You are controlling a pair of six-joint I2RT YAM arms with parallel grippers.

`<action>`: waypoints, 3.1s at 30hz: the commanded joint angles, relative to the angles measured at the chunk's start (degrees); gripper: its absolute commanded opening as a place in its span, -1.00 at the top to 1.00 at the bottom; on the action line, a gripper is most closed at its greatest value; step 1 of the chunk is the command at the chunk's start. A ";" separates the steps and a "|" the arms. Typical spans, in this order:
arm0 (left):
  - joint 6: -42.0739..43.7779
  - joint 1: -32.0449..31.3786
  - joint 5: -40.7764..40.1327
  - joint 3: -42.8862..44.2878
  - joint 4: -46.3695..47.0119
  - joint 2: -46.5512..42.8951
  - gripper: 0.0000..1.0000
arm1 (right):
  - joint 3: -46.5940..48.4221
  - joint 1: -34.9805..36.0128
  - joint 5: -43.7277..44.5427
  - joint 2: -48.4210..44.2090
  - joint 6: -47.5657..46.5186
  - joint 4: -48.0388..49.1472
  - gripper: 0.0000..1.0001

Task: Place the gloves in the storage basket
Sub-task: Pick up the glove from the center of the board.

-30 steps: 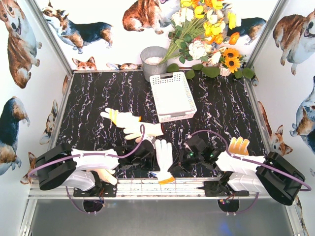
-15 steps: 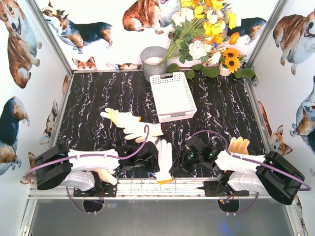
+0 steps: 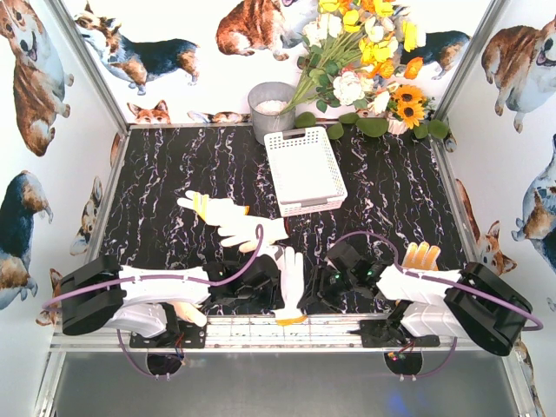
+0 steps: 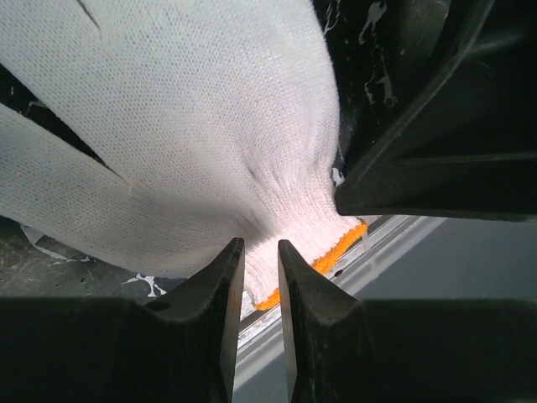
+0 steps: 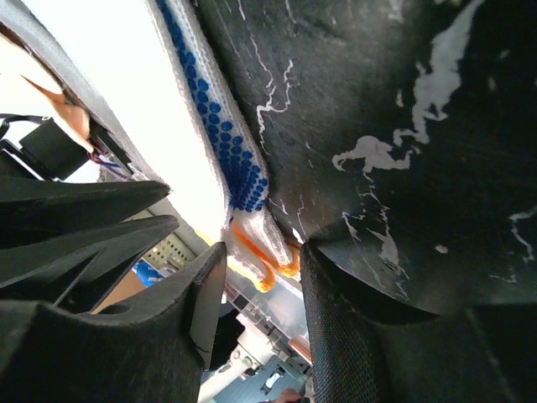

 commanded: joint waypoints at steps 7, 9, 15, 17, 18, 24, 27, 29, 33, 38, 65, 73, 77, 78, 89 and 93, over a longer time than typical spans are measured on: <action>-2.19 -0.68 -1.08 -2.90 1.23 2.27 0.67 | -0.63 1.35 -1.97 4.56 -0.14 7.36 0.12; -2.80 -0.68 -1.23 -3.35 0.87 2.20 0.68 | -0.57 1.57 -2.31 5.40 -0.12 8.22 0.10; -4.24 -0.68 -1.66 -4.19 0.88 2.00 0.69 | -0.10 2.32 -2.61 6.26 0.13 9.24 0.07; -4.35 -0.68 -1.92 -4.02 0.88 2.12 0.69 | -0.12 2.41 -2.77 6.53 0.25 9.53 0.07; -4.47 -0.68 -2.08 -3.91 0.86 2.24 0.69 | -0.20 2.49 -2.87 6.83 0.32 9.80 0.06; -5.74 -0.68 -2.40 -4.02 1.57 2.41 0.69 | 0.17 3.12 -3.80 9.42 0.81 11.82 0.20; -5.95 -0.68 -2.55 -4.34 1.35 1.93 0.69 | 0.66 3.63 -4.07 10.02 0.99 11.88 0.35; -5.96 -0.68 -2.79 -4.32 1.10 1.61 0.69 | 0.63 3.64 -3.92 9.37 1.41 11.70 0.47; -5.18 -0.75 -3.29 -4.26 0.99 0.84 0.68 | 1.16 3.65 -3.30 6.62 1.95 9.42 0.75; 1.12 -1.34 -5.76 -0.65 -1.44 -0.98 0.38 | 3.73 3.56 -3.71 5.26 3.50 5.78 0.94; 28.21 -23.10 -38.90 10.15 -7.47 2.90 -0.50 | 3.49 -5.14 -9.43 -0.88 22.62 9.28 1.00; 29.40 -23.00 -39.37 12.85 -6.22 7.41 -0.39 | 2.28 -5.28 -10.53 -0.31 28.38 15.52 1.00; 28.16 -22.92 -39.94 12.19 -6.47 7.93 -0.09 | 0.97 -5.48 -10.40 -0.20 31.05 18.81 1.00; 27.82 -22.92 -39.99 11.96 -6.49 7.94 -0.02 | 0.50 -5.54 -10.20 -0.34 31.66 19.40 1.00; 26.87 -22.28 -40.00 11.42 -6.22 6.16 1.00 | -0.06 -5.94 -6.77 -2.66 30.28 18.04 0.49; 25.98 -21.57 -39.03 11.26 -5.97 4.44 1.00 | 0.75 -6.03 -3.45 -5.90 27.47 11.86 -0.08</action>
